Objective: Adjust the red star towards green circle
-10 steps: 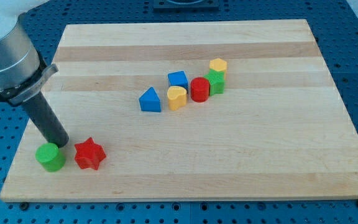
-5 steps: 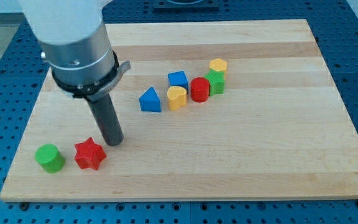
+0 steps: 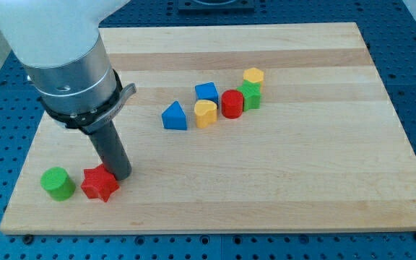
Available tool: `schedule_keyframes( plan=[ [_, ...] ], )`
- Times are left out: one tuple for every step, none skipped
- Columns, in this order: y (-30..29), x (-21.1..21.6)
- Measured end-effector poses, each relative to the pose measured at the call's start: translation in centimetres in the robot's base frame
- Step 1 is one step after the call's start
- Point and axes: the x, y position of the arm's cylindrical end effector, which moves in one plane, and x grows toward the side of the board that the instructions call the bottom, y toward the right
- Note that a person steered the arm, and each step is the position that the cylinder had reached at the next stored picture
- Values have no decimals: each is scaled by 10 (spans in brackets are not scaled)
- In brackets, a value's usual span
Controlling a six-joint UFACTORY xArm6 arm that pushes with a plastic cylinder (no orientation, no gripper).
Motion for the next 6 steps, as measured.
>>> schedule_keyframes(
  plan=[
    [17,-12],
    [13,-48],
    [-17,-62],
    [-13,-103],
    [16,-118],
    [48,-129]
  ],
)
